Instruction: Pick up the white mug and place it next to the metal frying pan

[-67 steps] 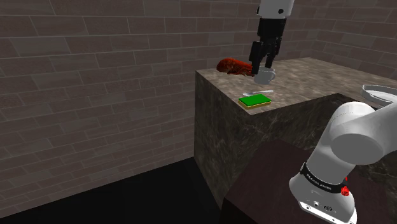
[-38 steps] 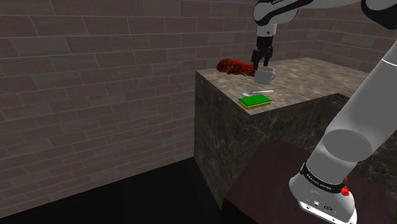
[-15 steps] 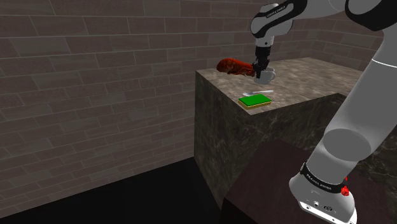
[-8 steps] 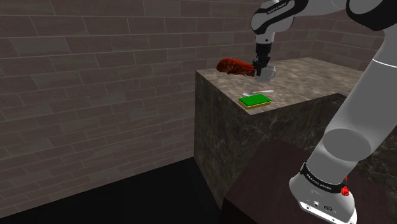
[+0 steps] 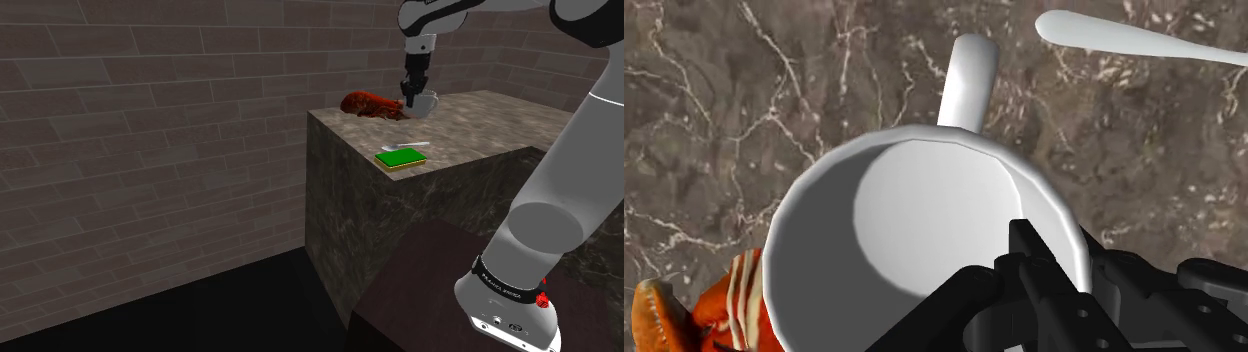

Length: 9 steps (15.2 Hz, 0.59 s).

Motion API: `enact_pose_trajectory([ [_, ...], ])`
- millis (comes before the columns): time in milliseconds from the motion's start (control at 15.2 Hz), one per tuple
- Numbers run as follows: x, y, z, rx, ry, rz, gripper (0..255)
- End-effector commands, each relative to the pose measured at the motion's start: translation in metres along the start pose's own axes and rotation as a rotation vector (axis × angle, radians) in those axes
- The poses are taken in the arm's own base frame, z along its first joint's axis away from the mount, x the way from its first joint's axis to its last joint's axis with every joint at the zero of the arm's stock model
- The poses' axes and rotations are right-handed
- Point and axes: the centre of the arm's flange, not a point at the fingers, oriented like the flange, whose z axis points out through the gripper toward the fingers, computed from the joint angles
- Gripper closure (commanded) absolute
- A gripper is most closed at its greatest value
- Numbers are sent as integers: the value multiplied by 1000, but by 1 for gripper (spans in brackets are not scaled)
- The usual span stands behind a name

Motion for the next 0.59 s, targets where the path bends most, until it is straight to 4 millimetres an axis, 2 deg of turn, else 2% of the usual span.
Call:
enact_pose_trajectory([
  [0,-1,1,-10,0,0,0,255],
  [528,-5,3,-52,0,0,0,255],
])
